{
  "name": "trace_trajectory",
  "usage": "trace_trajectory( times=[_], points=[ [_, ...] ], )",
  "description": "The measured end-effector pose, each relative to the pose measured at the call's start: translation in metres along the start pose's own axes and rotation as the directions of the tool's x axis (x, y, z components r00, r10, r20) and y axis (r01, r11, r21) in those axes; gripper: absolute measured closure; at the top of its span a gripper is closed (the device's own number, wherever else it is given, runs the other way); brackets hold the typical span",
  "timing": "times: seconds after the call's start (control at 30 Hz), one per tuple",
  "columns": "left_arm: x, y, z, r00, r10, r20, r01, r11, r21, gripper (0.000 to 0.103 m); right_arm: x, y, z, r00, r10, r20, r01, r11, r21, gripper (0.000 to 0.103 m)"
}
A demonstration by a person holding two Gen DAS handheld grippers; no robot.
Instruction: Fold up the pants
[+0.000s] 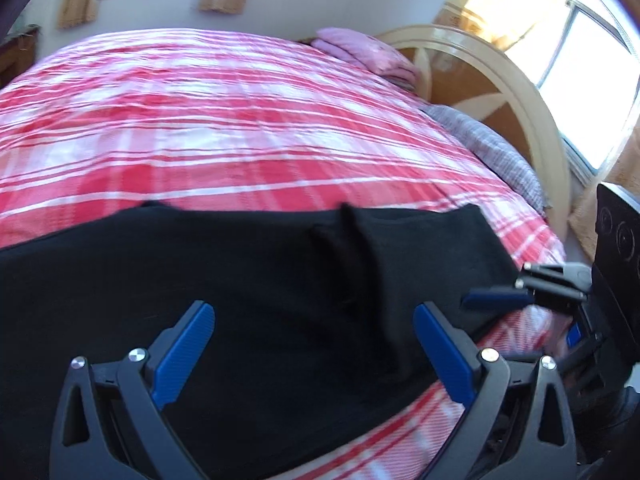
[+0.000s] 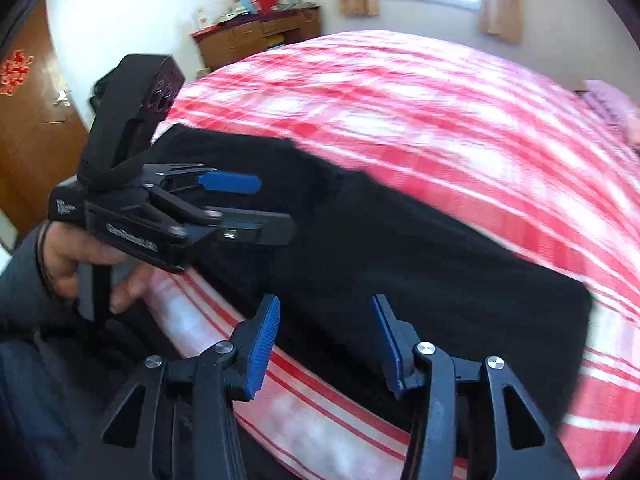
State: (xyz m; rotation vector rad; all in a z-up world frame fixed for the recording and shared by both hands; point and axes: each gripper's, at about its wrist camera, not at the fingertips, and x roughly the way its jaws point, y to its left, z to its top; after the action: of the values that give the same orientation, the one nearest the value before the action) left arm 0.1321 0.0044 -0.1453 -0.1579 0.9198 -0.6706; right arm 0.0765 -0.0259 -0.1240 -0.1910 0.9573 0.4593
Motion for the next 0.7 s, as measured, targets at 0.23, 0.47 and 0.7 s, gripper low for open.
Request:
trace_trajectory(
  times=[0.23, 0.47, 0.7],
  points=[
    [0.031, -0.024, 0.007, 0.996, 0.0, -0.087, 0.004, 0.999, 0.05, 0.032, -0.048, -0.079, -0.033, 0.978, -0.207, 0.014, 0.203, 0.967, 0.155, 0.054],
    [0.024, -0.029, 0.006, 0.996, -0.02, -0.083, 0.023, 0.999, 0.031, 0.091, -0.063, -0.079, -0.046, 0.951, -0.307, -0.026, 0.307, 0.951, -0.03, 0.054],
    [0.006, -0.023, 0.006, 0.995, -0.062, -0.08, 0.059, 0.997, -0.039, 0.091, -0.061, -0.068, -0.048, 0.992, -0.129, -0.003, 0.129, 0.991, -0.031, 0.054]
  ],
)
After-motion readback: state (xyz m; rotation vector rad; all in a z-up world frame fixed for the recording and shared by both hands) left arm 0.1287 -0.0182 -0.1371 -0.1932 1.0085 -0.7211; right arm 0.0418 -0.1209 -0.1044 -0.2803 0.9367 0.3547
